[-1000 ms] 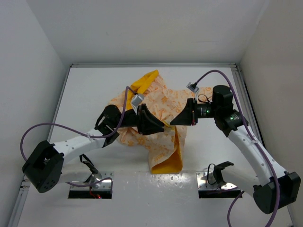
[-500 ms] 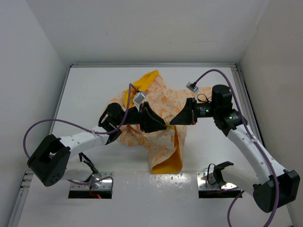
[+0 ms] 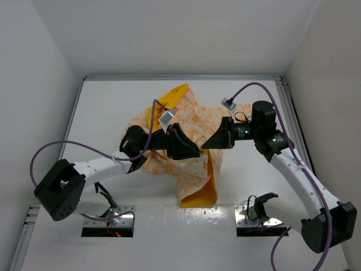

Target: Zip up the jacket

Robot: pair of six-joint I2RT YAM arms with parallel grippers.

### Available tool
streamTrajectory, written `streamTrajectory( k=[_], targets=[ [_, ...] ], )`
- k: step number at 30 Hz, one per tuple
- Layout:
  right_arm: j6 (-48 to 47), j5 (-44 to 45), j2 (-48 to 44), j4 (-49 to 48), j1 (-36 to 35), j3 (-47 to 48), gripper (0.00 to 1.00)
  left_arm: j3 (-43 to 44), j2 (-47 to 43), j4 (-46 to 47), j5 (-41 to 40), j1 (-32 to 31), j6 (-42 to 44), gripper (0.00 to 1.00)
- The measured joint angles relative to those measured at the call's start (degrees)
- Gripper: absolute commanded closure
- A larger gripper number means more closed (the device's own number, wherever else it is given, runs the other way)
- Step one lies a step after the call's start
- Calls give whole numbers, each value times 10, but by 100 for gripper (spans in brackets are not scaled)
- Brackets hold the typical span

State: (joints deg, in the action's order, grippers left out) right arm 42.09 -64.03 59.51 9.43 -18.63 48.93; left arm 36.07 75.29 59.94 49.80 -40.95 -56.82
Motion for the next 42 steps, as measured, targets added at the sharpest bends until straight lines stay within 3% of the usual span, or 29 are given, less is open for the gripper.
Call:
streamTrajectory(
  k=[12, 18, 25, 29, 35, 42],
  targets=[
    [17, 0, 4, -15, -3, 0, 100, 2, 2, -8, -14, -10, -4, 52],
    [19, 0, 4, -19, -3, 0, 100, 10, 11, -12, -19, -11, -2, 62],
    [19, -2, 3, -21, -3, -1, 100, 19, 20, -12, -16, -11, 1, 91],
    [18, -3, 3, -20, -2, -2, 100, 20, 21, -12, -14, -12, 1, 100],
    [10, 0, -5, -11, 10, -8, 74, 20, 21, -16, -19, -12, -1, 100],
    [-41, 21, -56, 38, 16, -31, 68, 20, 22, -25, -16, -11, -14, 100]
  ],
)
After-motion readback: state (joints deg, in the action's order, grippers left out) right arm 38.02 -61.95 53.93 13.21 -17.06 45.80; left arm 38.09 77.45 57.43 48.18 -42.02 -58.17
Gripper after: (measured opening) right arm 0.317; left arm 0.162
